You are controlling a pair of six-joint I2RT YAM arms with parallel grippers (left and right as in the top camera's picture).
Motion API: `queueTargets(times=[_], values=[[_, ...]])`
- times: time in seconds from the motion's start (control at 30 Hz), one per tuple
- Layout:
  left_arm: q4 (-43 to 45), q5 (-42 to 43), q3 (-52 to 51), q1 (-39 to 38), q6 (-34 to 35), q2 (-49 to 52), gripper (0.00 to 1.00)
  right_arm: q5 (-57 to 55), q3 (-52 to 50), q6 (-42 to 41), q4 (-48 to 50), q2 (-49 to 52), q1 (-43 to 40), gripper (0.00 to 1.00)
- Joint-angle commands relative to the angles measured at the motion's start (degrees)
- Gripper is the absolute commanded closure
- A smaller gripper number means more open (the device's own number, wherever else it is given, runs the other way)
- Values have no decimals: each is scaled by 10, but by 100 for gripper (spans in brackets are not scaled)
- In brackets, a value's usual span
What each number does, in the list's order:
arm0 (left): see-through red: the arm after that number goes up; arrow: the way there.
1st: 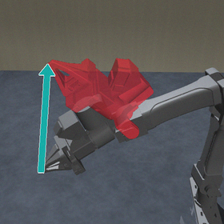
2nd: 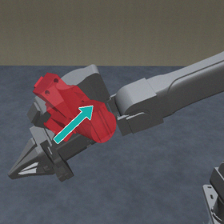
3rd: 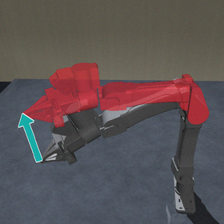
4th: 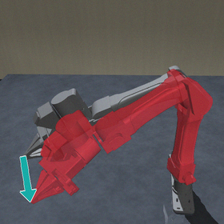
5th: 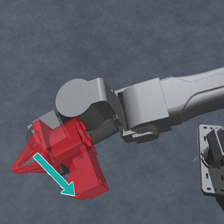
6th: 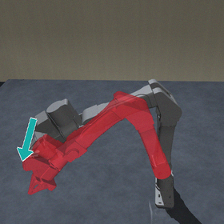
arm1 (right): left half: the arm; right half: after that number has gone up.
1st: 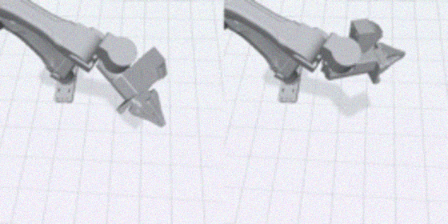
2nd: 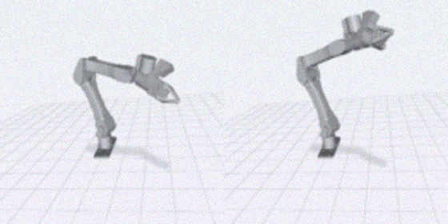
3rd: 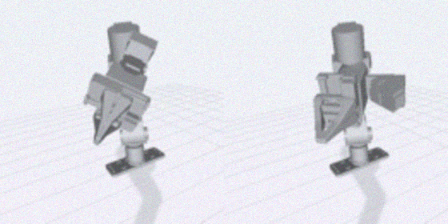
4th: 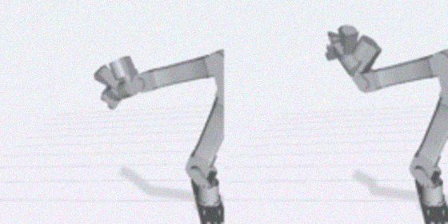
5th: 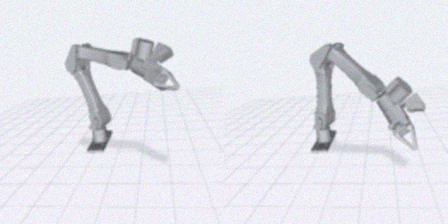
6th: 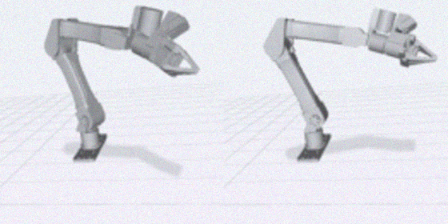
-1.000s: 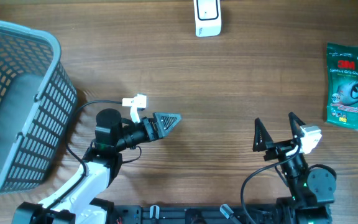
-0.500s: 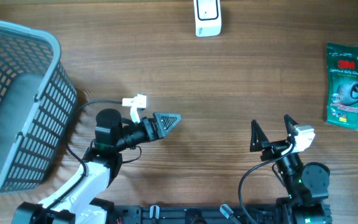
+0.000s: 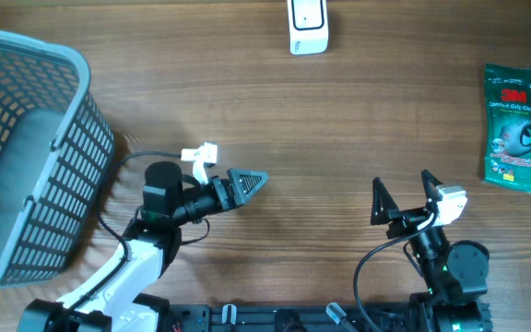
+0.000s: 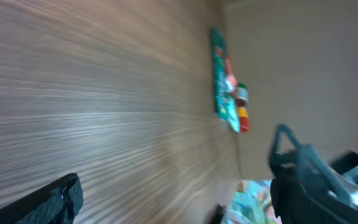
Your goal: Scan the item barcode
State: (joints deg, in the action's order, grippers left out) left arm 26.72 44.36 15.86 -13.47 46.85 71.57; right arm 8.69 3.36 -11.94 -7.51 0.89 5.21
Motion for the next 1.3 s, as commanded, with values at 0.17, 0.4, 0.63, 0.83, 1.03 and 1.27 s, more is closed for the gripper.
queueTargets(times=[0.17,0.4,0.63,0.83,1.03,1.27], values=[[-12,-188,0,-3,-205,-118,0,-10,1,-2,3,-7,2,0],[-309,-324,-7,68,-276,-396,0,-10,1,-2,3,-7,2,0],[-330,-335,-84,136,-332,-573,0,-10,1,-2,3,-7,2,0],[-302,-357,-155,147,-332,-654,0,-10,1,-2,3,-7,2,0],[-308,-460,-155,147,-332,-687,0,-10,1,-2,3,-7,2,0],[-311,-447,-155,147,-389,-714,0,-10,1,-2,3,-7,2,0]])
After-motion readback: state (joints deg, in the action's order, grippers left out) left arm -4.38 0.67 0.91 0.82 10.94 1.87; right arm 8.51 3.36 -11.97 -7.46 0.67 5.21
